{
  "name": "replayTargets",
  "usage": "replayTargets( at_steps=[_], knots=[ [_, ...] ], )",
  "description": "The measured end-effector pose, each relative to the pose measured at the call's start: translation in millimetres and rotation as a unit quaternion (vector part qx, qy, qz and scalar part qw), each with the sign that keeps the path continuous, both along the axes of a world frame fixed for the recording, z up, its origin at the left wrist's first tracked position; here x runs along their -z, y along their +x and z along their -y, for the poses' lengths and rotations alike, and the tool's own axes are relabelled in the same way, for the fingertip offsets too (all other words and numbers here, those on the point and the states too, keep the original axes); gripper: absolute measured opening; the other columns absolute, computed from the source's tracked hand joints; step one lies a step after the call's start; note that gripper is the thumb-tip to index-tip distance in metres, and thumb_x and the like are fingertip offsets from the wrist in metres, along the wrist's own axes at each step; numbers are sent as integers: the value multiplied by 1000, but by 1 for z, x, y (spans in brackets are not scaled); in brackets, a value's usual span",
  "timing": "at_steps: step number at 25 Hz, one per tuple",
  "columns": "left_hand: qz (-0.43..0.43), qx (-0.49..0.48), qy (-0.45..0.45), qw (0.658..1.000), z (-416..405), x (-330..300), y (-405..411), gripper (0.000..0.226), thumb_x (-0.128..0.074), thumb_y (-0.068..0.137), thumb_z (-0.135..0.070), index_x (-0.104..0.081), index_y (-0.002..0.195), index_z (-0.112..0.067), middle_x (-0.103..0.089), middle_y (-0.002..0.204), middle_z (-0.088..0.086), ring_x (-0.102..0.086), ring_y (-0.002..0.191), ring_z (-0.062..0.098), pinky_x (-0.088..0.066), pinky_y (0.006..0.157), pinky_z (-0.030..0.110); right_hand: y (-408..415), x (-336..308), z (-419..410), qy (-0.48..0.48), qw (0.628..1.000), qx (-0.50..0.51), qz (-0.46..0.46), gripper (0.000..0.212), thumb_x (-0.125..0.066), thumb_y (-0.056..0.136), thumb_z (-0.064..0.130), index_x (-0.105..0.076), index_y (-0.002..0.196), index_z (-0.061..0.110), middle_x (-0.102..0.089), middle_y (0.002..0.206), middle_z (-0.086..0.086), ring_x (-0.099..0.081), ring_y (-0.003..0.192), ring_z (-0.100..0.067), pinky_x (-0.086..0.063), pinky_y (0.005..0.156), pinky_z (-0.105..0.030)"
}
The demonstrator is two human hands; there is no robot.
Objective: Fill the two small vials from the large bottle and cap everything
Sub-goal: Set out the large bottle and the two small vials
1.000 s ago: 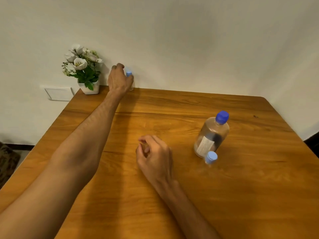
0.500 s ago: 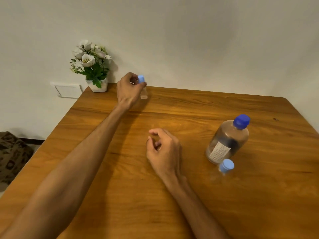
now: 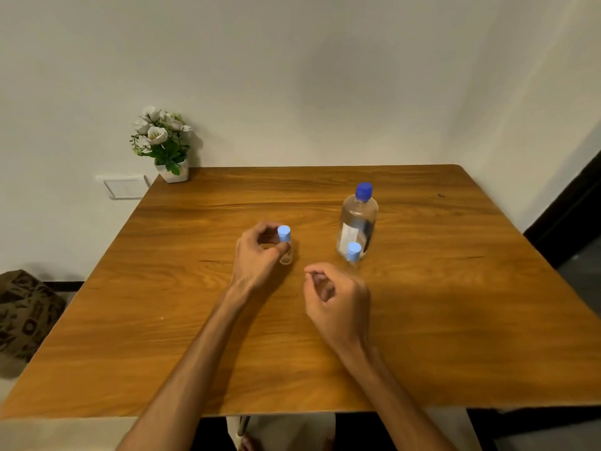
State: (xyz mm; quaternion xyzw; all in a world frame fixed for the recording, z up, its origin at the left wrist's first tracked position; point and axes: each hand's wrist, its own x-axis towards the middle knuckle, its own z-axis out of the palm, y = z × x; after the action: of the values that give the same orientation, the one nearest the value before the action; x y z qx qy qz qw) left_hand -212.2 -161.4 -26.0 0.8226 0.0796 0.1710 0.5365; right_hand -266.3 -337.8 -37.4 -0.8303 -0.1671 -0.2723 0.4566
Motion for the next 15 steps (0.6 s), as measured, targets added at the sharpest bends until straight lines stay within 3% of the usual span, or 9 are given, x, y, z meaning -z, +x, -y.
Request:
replayTargets(
  at_steps=[2,3,6,8,11,15],
  knots=[
    [7,1,6,1000,15,-1,-9,27,-78,83,-7,-75,105,-22,-75,95,-11,-68,85,-6,-56,81,20,-9,-2,24,47,996,74,3,15,-80,83,6,-75,93,17,-67,75,11,-58,60,-4,-47,56,-8],
    [9,-1,12,1000,18,-1,-12,27,-78,83,-8,-74,106,-23,-74,95,-13,-67,85,-8,-55,78,18,-9,-2,33,66,992,109,-7,19,-83,83,10,-73,96,18,-66,78,12,-58,60,-3,-52,54,-16],
    [25,5,42,999,22,-2,-17,29,-79,86,-12,-72,113,-20,-74,100,-11,-69,93,-2,-58,78,20,6,4,49,50,985,156,-59,40,-88,79,29,-67,112,21,-63,91,11,-58,65,-8,-49,55,-25],
    [28,12,70,997,18,-2,-18,30,-79,87,-14,-71,116,-18,-73,103,-9,-69,96,4,-56,77,19,18,10,49,26,982,154,-101,50,-89,78,39,-65,119,22,-62,95,11,-60,73,-12,-47,60,-25],
    [23,15,98,995,7,-5,-18,31,-79,87,-12,-71,117,-14,-73,106,-4,-70,96,10,-55,77,20,29,15,43,-11,976,163,-146,41,-87,81,39,-70,115,23,-65,91,11,-65,78,-13,-44,62,-24],
    [11,8,108,994,-16,-7,-21,35,-79,88,-12,-69,122,-12,-72,110,-3,-69,99,7,-54,77,18,38,15,18,-38,979,72,-185,39,-83,88,35,-70,123,22,-72,91,11,-70,77,-8,-62,69,-31]
  ],
)
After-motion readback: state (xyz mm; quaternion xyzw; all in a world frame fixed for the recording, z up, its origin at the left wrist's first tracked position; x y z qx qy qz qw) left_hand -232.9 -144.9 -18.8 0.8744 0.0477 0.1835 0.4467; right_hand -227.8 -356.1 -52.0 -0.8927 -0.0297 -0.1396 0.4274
